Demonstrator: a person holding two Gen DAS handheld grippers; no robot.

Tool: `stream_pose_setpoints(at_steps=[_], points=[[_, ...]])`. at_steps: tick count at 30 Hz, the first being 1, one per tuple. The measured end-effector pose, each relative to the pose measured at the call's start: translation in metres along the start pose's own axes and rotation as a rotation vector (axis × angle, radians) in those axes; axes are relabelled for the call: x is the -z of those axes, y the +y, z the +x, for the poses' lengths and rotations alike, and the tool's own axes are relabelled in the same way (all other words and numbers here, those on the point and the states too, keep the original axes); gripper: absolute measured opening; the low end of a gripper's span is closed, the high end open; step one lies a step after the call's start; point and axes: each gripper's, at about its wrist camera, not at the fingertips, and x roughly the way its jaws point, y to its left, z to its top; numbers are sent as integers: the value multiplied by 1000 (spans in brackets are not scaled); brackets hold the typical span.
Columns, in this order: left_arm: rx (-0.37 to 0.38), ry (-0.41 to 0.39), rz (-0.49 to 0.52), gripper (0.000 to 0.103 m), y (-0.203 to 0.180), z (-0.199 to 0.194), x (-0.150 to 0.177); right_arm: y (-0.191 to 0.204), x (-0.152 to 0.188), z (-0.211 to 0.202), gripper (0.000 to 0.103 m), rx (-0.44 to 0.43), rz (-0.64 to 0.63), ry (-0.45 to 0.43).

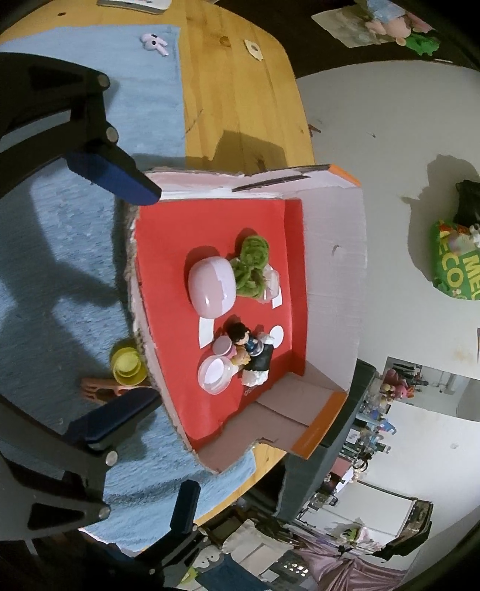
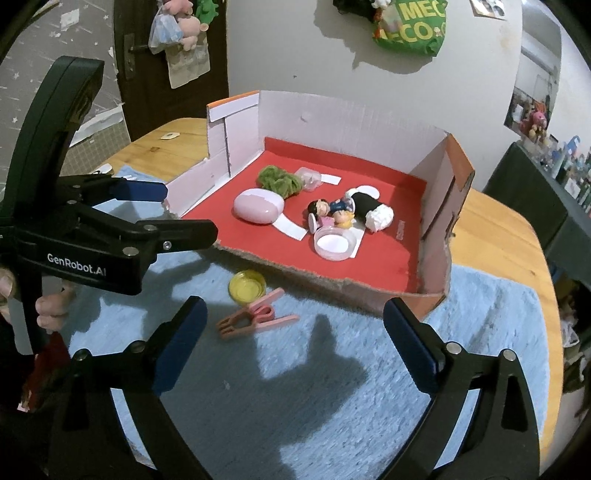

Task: Organize objects
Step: 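Withdraw both tools up and out of the red box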

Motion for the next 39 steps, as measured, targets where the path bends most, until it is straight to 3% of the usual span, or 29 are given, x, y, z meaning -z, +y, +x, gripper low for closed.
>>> stream_pose_setpoints(at_steps=[13,25,34,39], points=[[20,54,-1,101,-6,12,23,7,20,20,98,0,6,56],[47,120,-34,101,-5,40,21,12,25,40,98,3,-2,83],[-38,126,-24,101,-12,50,22,20,23,52,98,2,-10,86],[-129,126,-16,99,-12,49,27,15,26,56,98,43,-3,105]])
